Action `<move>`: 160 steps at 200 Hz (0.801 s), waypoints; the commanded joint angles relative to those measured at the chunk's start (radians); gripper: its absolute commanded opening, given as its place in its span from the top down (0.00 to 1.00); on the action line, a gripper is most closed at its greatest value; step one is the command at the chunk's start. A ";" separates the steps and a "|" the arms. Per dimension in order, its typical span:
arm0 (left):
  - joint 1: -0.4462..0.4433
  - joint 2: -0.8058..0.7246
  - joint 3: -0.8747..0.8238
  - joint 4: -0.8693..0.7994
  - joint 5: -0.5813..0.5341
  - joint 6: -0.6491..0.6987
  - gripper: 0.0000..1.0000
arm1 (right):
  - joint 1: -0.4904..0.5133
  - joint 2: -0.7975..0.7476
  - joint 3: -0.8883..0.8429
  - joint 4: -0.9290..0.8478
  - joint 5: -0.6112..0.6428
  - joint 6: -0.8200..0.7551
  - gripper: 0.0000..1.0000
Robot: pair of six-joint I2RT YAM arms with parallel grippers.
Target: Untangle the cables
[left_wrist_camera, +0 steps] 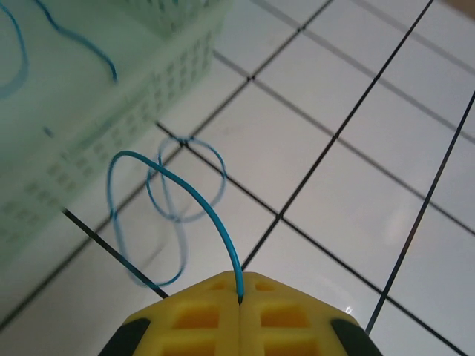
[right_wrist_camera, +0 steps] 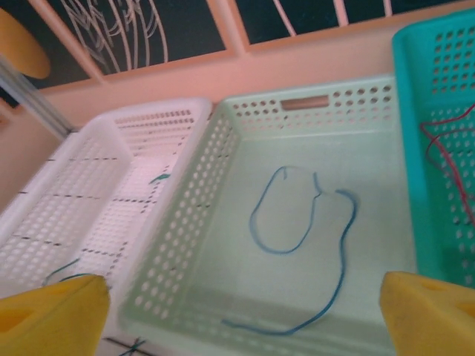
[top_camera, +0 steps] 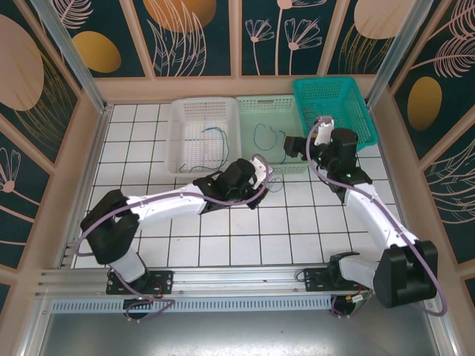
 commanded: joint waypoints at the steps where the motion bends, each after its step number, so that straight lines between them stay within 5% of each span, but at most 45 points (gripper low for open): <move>1: -0.002 -0.056 -0.014 0.017 -0.047 0.059 1.00 | -0.005 -0.051 -0.034 -0.022 -0.112 0.060 0.15; 31: -0.003 -0.102 -0.020 0.045 -0.060 0.081 1.00 | -0.007 -0.067 -0.053 -0.019 -0.245 0.167 0.26; 83: -0.003 -0.170 -0.019 0.111 -0.111 0.121 1.00 | -0.009 -0.066 -0.082 0.061 -0.374 0.279 0.25; 160: -0.003 -0.116 0.160 0.094 -0.151 0.161 1.00 | -0.013 -0.086 -0.067 0.041 -0.341 0.280 0.28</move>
